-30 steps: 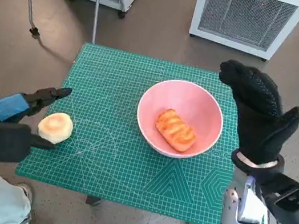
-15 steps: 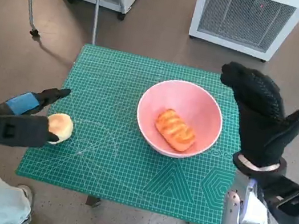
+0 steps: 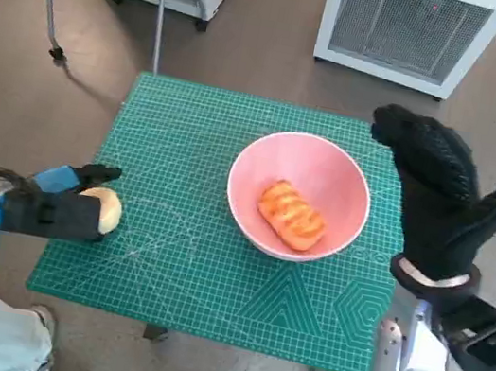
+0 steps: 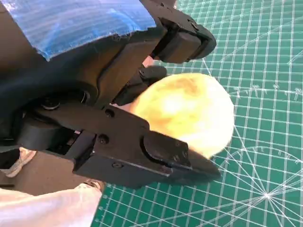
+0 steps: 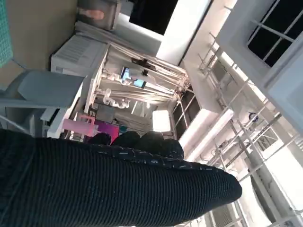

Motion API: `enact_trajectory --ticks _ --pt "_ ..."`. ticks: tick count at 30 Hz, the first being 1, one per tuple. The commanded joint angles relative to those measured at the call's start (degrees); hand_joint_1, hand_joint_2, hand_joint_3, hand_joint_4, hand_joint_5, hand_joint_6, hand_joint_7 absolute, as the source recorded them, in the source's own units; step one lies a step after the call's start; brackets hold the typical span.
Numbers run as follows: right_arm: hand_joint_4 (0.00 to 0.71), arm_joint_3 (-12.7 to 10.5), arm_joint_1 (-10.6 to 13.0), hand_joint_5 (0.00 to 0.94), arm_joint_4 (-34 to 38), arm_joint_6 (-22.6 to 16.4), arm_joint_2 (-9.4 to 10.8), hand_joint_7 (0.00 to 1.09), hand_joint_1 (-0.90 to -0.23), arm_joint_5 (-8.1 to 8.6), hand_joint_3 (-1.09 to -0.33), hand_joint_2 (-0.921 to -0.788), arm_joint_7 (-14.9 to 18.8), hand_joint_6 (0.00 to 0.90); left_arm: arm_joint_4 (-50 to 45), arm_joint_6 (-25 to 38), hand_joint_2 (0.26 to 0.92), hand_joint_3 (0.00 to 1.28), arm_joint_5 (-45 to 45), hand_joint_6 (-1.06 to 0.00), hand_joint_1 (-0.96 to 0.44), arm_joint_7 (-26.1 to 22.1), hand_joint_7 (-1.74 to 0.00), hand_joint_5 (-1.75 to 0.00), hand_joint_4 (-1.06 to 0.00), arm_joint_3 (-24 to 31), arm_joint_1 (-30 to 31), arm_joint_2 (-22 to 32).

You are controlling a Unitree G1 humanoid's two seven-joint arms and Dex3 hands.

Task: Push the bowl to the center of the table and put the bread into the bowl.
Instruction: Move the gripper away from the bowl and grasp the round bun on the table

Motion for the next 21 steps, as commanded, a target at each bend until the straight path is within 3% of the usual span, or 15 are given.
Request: enact_trajectory --ticks 1,6,10,11,12,13,16,21 --pt "0.055 -0.13 1.17 0.495 0.06 0.48 -0.03 0.71 -0.564 -0.3 -0.81 -0.921 -0.66 -0.001 2.26 1.72 0.789 0.04 1.85 -0.38 0.05 -1.68 -0.05 -0.02 -0.22 -2.41 -0.4 -1.03" --pt "0.055 -0.11 1.29 0.495 0.04 0.26 0.06 0.72 -0.562 -0.66 -0.81 -0.921 -0.96 -0.001 5.07 1.17 0.805 0.05 3.2 -0.48 0.04 -1.32 -0.07 -0.05 -0.35 -4.4 -1.27 -1.74" --pt "0.056 -0.11 1.32 0.495 0.09 0.17 0.12 0.72 -0.56 -0.86 -0.811 -0.921 -1.25 -0.001 6.93 -0.99 0.836 0.04 3.93 -0.64 0.03 0.32 -0.14 -0.11 -0.63 -5.29 -1.42 -1.91" --pt "0.056 -0.07 1.37 0.496 0.03 0.16 0.15 0.72 -0.56 -0.91 -0.811 -0.921 -1.33 -0.001 7.29 -1.64 0.853 0.05 3.96 -0.68 0.09 0.72 -0.17 -0.33 -0.64 -5.42 -1.42 -1.85" --pt "0.057 -0.06 1.35 0.496 0.06 0.14 0.17 0.72 -0.559 -0.91 -0.811 -0.921 -1.38 -0.001 7.46 -2.57 0.878 0.08 3.86 -0.68 0.19 1.2 -0.32 -0.68 -0.63 -5.47 -1.37 -1.73" --pt "0.058 -0.05 1.34 0.497 0.08 0.13 0.18 0.72 -0.559 -0.9 -0.811 -0.921 -1.41 -0.001 7.62 -3.25 0.891 0.08 3.79 -0.65 0.12 1.56 -0.62 -0.84 -0.67 -5.51 -1.36 -1.66" --pt "0.059 0.02 1.3 0.497 0.19 0.07 0.28 0.72 -0.559 -0.92 -0.811 -0.921 -1.54 -0.001 8.3 -6.78 0.899 0.06 3.17 -0.66 0.04 3.23 -0.93 -1.05 -0.73 -5.16 -1.09 -1.09" --pt "0.059 0.17 1.24 0.497 0.28 -0.03 0.35 0.72 -0.558 -1.14 -0.811 -0.921 -1.81 -0.001 8.87 -11.73 0.89 0.06 1.46 -0.72 0.01 4.65 -0.98 -1.16 -0.74 -3.93 -1.16 -0.07"
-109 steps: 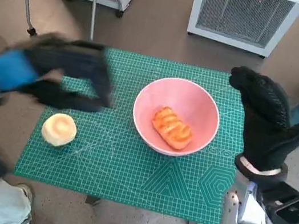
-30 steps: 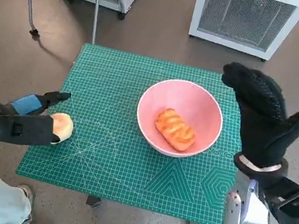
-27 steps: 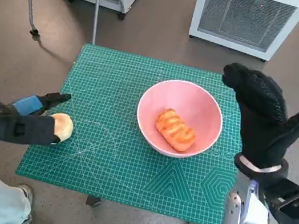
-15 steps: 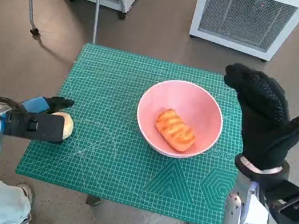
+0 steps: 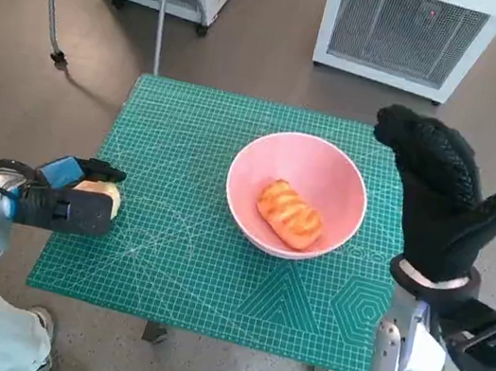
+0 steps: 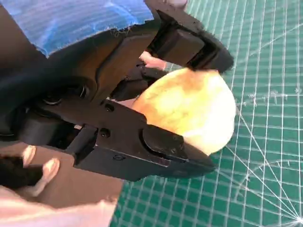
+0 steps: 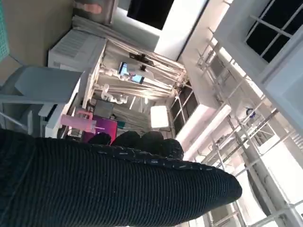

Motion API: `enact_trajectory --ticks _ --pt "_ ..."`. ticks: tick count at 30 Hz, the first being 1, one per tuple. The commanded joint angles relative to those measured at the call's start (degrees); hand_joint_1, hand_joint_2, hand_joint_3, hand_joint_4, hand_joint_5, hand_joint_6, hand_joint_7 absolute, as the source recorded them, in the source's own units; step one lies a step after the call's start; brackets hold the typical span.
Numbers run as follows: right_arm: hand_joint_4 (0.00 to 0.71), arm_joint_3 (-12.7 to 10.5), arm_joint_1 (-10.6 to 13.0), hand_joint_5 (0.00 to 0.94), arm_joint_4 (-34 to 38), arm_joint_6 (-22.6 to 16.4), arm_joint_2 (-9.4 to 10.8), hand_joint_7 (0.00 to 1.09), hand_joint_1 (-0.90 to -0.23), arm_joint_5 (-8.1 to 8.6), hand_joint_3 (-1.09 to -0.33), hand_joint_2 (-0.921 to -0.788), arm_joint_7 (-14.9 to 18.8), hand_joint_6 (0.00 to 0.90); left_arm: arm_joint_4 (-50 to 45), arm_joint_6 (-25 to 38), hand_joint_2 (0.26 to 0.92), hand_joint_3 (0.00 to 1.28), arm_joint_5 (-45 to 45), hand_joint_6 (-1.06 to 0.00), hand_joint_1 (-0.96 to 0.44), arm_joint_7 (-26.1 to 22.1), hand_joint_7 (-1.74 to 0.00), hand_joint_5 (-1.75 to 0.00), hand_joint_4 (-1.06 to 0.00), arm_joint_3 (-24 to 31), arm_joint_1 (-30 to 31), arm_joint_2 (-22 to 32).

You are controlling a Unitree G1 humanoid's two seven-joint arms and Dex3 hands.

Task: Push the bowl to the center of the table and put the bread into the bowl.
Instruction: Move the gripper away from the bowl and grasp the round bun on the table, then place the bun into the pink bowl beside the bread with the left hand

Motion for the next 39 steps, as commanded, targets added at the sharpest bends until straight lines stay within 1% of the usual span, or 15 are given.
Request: enact_trajectory --ticks 1,6,9,16,23,25,29,31,34,39 --pt "0.06 0.2 1.07 0.497 0.35 0.13 0.25 0.72 -0.558 -0.73 -0.811 -0.921 -0.62 -0.001 1.5 -5.2 0.89 0.06 -2.33 -0.72 0.01 -1.01 -0.99 -1.17 -0.74 -0.03 2.05 0.23" --pt "0.061 0.3 0.97 0.497 0.63 -0.04 0.2 0.72 -0.558 -0.89 -0.811 -0.921 -0.74 -0.001 -1.3 -7.92 0.896 0.06 -5.95 -0.73 0.0 -1.83 -0.97 -1.22 -0.72 3.23 2.07 1.77" --pt "0.061 0.4 1.01 0.496 0.6 -0.1 0.27 0.72 -0.558 -1.06 -0.811 -0.921 -0.91 -0.001 -4.87 -8.4 0.897 0.06 -8.35 -0.74 0.0 -2.21 -0.96 -1.23 -0.71 5.93 2.72 2.66" --pt "0.06 0.45 0.93 0.496 0.98 -0.43 0.2 0.72 -0.56 -0.95 -0.816 -0.921 -0.89 -0.001 -13.05 -9.14 0.905 0.04 -12.28 -0.71 0.0 -2.06 -1.05 -1.16 -0.72 11.67 3.77 3.82" --pt "0.061 0.41 0.41 0.496 2.09 -1.03 0.24 0.72 -0.562 -0.79 -0.814 -0.921 -0.66 -0.001 -21.55 -9.33 0.907 0.04 -16.16 -0.66 0.0 -1.22 -1.17 -1.04 -0.78 17.17 0.84 2.98" --pt "0.062 0.48 0.25 0.496 2.37 -1.19 0.3 0.72 -0.562 -0.79 -0.814 -0.921 -0.65 -0.001 -23.23 -9.14 0.905 0.03 -16.32 -0.67 0.0 -0.55 -1.16 -1.01 -0.8 17.71 -0.77 2.11" --pt "0.063 0.64 -0.08 0.496 2.87 -1.47 0.41 0.72 -0.562 -0.72 -0.816 -0.921 -0.59 -0.001 -26.11 -9.59 0.902 0.02 -16.06 -0.69 0.0 1.56 -1.08 -1.06 -0.81 17.8 -4.29 -0.32" --pt "0.063 0.68 -0.32 0.495 3.27 -1.66 0.44 0.72 -0.561 -0.67 -0.817 -0.921 -0.51 -0.001 -27.12 -10.34 0.899 0.03 -15.71 -0.69 0.0 2.98 -1.08 -1.05 -0.82 17.31 -6.19 -1.99" --pt "0.064 0.71 -0.65 0.494 3.73 -1.86 0.43 0.72 -0.561 -0.53 -0.819 -0.921 -0.39 -0.001 -27.87 -11.73 0.907 0.02 -14.77 -0.67 0.0 5.24 -1.14 -1.02 -0.81 16.13 -8.85 -4.67" --pt "0.068 0.82 -0.85 0.494 4.24 -2.26 0.52 0.73 -0.563 -0.39 -0.819 -0.921 -0.15 -0.001 -25.66 -17.16 0.916 0.02 -12.19 -0.65 0.0 10.24 -1.17 -1.01 -0.79 12.6 -13.73 -10.34"
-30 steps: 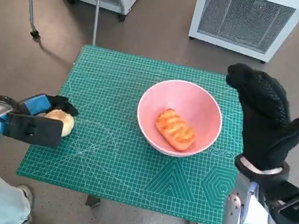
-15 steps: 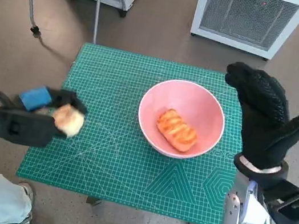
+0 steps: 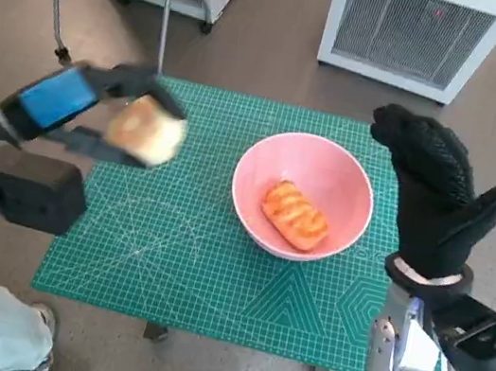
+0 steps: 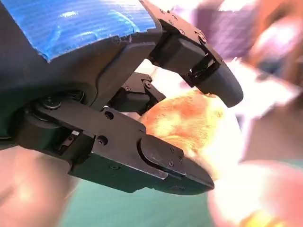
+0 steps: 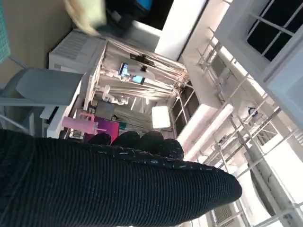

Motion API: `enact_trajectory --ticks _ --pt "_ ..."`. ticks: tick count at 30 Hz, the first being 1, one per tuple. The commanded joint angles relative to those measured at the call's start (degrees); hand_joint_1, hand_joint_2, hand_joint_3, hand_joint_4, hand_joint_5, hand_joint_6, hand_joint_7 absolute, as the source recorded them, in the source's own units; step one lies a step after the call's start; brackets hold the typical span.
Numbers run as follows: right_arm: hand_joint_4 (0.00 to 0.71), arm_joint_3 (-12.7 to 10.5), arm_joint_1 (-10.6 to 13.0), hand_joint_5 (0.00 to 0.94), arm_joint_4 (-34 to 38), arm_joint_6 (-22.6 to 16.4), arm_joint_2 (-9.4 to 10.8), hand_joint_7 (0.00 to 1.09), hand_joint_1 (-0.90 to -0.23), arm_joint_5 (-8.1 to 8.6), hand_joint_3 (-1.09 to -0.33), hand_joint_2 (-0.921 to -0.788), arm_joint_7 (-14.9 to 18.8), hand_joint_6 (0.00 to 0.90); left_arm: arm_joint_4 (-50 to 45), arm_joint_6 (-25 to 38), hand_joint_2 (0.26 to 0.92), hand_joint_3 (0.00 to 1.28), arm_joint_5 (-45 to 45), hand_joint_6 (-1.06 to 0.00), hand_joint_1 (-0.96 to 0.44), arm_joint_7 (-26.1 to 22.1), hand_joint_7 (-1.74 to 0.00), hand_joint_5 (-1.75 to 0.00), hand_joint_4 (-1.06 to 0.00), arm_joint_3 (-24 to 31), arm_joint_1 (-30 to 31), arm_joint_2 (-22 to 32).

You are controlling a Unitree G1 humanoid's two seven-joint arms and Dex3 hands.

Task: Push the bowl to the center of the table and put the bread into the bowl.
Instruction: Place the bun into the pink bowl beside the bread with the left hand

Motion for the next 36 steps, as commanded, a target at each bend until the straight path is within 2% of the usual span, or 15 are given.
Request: enact_trajectory --ticks 1,6,13,17,20,22,23,24,25,26,27,29,30,32,36 --pt "0.069 0.05 0.12 0.494 1.15 -0.15 0.22 0.73 -0.566 -0.16 -0.818 -0.921 0.41 -0.001 2.0 -5.34 0.918 0.02 2.22 -0.65 0.0 4.84 -1.18 -1.02 -0.79 -3.64 -4.71 -5.3" --pt "0.074 -0.04 0.47 0.495 1.17 -0.64 0.03 0.73 -0.575 0.29 -0.813 -0.921 0.97 -0.001 7.57 -11.72 0.92 0.02 5.41 -0.64 0.0 9.89 -1.19 -1.03 -0.78 -7.79 -9.49 -10.86" --pt "0.077 -0.56 1.02 0.494 1.16 -1.45 -0.42 0.73 -0.579 0.8 -0.809 -0.921 1.75 -0.001 20.53 -17.78 0.92 0.03 9.43 -0.65 0.0 13.03 -1.19 -1.05 -0.75 -13.61 -15.81 -16.46" --pt "0.076 -0.9 1.48 0.491 0.89 -1.82 -0.64 0.73 -0.582 0.97 -0.805 -0.921 1.99 -0.001 26.36 -17.19 0.92 0.03 10.57 -0.65 0.0 11.33 -1.2 -1.05 -0.74 -16.0 -18.41 -18.64" --pt "0.075 -1.16 1.91 0.488 0.49 -1.96 -0.81 0.72 -0.587 1.09 -0.802 -0.921 2.03 -0.001 28.35 -14.24 0.92 0.04 9.44 -0.64 0.0 8.02 -1.21 -1.06 -0.73 -16.89 -19.1 -20.4" --pt "0.076 -1.35 2.07 0.487 0.4 -2.11 -0.87 0.72 -0.588 1.13 -0.799 -0.921 2.02 -0.001 28.22 -10.93 0.921 0.09 8.75 -0.59 0.0 5.12 -1.26 -1.13 -0.67 -17.25 -19.04 -21.39" --pt "0.077 -1.41 2.15 0.486 0.34 -2.16 -0.84 0.72 -0.589 1.1 -0.797 -0.921 1.99 -0.001 27.82 -9.32 0.921 0.17 8.58 -0.53 0.0 3.79 -1.33 -1.23 -0.56 -17.36 -18.89 -21.73" --pt "0.077 -1.51 2.19 0.485 0.41 -2.29 -0.82 0.72 -0.589 0.98 -0.797 -0.921 1.86 -0.001 27.37 -6.83 0.921 0.19 8.59 -0.5 0.0 1.95 -1.36 -1.27 -0.52 -17.62 -18.79 -22.25" --pt "0.078 -1.56 2.25 0.484 0.42 -2.4 -0.77 0.72 -0.59 0.86 -0.795 -0.921 1.75 -0.001 26.88 -5.0 0.895 0.22 8.6 -0.42 -0.01 0.6 -1.27 -1.13 -0.43 -17.76 -18.64 -22.57" --pt "0.079 -1.57 2.29 0.483 0.41 -2.47 -0.73 0.72 -0.591 0.78 -0.793 -0.921 1.69 -0.001 26.48 -3.88 0.872 0.2 8.61 -0.4 -0.01 -0.22 -0.97 -0.79 -0.39 -17.81 -18.53 -22.74" --pt "0.08 -1.64 2.3 0.481 0.51 -2.63 -0.68 0.72 -0.591 0.61 -0.792 -0.921 1.54 -0.001 25.97 -2.05 0.872 0.15 8.67 -0.41 -0.02 -1.63 -0.72 -0.52 -0.39 -17.99 -18.41 -23.03" --pt "0.082 -1.72 2.34 0.479 0.55 -2.78 -0.51 0.72 -0.591 0.37 -0.791 -0.921 1.19 -0.001 24.6 1.27 0.858 0.1 9.02 -0.38 -0.03 -3.93 -0.45 -0.27 -0.29 -18.4 -17.98 -23.37" --pt "0.083 -1.75 2.36 0.478 0.56 -2.81 -0.43 0.72 -0.591 0.32 -0.791 -0.921 1.04 -0.001 23.97 2.82 0.852 0.07 9.28 -0.38 -0.04 -4.76 -0.33 -0.17 -0.24 -18.62 -17.79 -23.56" --pt "0.085 -1.81 2.34 0.474 0.61 -2.87 -0.34 0.72 -0.589 0.28 -0.791 -0.921 0.9 -0.001 22.97 4.84 0.847 0.05 9.63 -0.37 -0.06 -5.54 -0.22 -0.09 -0.2 -18.9 -17.46 -23.73" --pt "0.089 -1.77 2.45 0.467 0.45 -3.05 -0.11 0.72 -0.585 0.05 -0.791 -0.921 0.63 -0.001 21.66 6.6 0.845 0.03 9.59 -0.36 -0.11 -5.38 -0.12 -0.02 -0.14 -18.89 -16.35 -23.78"
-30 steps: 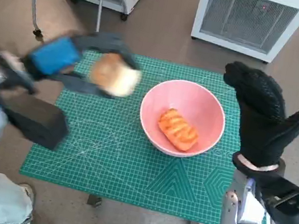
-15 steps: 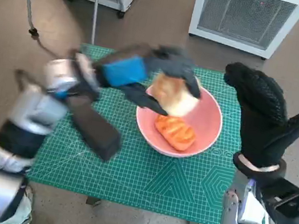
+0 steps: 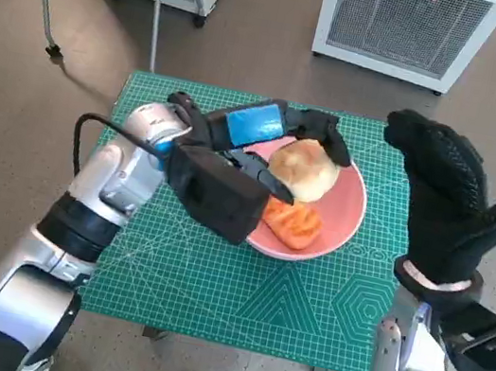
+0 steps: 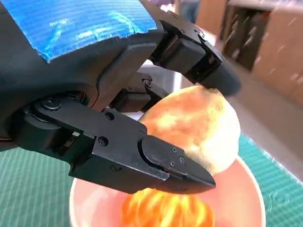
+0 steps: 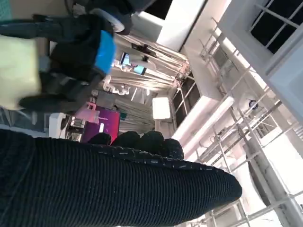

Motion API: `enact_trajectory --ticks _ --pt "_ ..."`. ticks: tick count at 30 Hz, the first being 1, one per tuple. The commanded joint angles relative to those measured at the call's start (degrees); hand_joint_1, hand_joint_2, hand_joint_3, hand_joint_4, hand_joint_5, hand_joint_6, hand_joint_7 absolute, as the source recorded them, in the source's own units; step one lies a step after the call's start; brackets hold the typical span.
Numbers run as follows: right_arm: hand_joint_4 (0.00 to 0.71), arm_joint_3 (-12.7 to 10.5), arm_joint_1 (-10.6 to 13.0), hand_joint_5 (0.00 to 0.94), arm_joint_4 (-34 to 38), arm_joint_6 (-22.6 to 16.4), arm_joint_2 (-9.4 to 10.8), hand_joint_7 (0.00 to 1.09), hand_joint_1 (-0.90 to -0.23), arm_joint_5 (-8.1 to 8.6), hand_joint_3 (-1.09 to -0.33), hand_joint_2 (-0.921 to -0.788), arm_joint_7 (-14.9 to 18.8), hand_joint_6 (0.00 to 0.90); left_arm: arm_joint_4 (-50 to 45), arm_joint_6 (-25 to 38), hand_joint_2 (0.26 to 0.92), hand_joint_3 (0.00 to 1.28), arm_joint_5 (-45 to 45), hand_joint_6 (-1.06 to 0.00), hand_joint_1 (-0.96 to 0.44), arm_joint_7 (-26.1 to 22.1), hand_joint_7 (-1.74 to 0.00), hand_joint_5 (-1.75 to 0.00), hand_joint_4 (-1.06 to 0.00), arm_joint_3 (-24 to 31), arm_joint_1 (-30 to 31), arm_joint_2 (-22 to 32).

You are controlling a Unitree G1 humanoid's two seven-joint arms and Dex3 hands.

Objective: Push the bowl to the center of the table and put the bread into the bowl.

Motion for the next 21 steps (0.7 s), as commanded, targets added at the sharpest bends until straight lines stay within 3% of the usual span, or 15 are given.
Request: enact_trajectory --ticks 1,13,21 --pt "0.09 -0.1 1.34 0.466 0.03 -0.1 0.34 0.72 -0.584 -0.34 -0.791 -0.921 -0.63 -0.001 -2.35 2.17 0.845 0.03 0.11 -0.36 -0.11 -0.08 -0.11 -0.01 -0.13 -0.2 1.37 -0.31" --pt "0.101 0.22 0.68 0.446 0.69 -0.7 0.8 0.72 -0.578 -0.91 -0.79 -0.921 -1.2 -0.001 -3.62 2.93 0.815 0.0 -4.8 -0.35 -0.11 1.46 -0.05 0.0 -0.12 3.73 4.56 -0.21" --pt "0.105 0.63 -0.27 0.435 1.07 -0.56 0.93 0.73 -0.576 -1.19 -0.792 -0.921 -1.53 -0.001 -6.92 2.66 0.81 0.0 -19.61 -0.31 -0.05 -3.46 -0.02 0.0 -0.08 12.02 8.61 0.16"
